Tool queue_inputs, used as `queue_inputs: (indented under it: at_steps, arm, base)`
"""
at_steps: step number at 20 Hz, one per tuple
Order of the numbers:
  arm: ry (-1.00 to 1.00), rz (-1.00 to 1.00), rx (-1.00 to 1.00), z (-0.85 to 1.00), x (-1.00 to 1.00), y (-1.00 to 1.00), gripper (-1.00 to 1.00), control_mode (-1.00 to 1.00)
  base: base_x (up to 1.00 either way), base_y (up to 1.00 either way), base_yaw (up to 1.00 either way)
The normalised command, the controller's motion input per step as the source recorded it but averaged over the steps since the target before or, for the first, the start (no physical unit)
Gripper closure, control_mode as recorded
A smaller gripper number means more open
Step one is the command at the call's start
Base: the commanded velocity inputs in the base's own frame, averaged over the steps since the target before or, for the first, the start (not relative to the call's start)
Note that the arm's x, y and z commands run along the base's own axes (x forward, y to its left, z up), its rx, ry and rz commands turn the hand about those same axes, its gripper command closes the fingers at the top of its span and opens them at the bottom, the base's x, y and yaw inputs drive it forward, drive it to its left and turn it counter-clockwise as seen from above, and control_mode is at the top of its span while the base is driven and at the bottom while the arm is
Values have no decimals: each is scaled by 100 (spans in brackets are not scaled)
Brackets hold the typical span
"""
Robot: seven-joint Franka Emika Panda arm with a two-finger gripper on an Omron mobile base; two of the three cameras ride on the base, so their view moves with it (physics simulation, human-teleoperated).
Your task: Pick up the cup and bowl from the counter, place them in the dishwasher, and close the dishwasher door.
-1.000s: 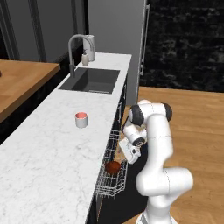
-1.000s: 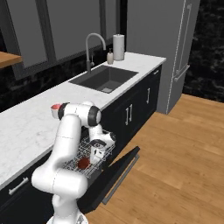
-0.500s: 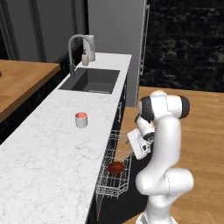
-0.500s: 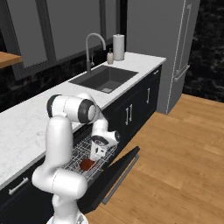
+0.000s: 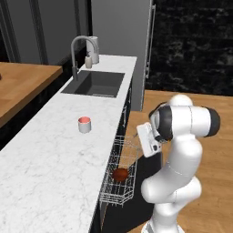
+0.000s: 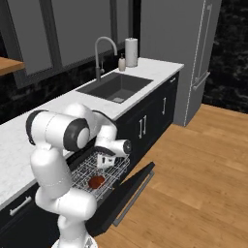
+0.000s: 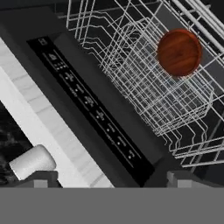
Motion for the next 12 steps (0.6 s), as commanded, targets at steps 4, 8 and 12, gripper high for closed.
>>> queue_inputs:
  at_steps: [4, 8, 12]
  arm:
    - [-21, 4, 0, 100, -3, 1, -100, -100]
    - [-10, 7, -1, 100, 0, 33, -100, -100]
    - [1, 12, -3, 68, 25, 81, -100, -100]
  base:
    - [0, 0, 0]
    - [0, 0, 0]
    - [0, 0, 0]
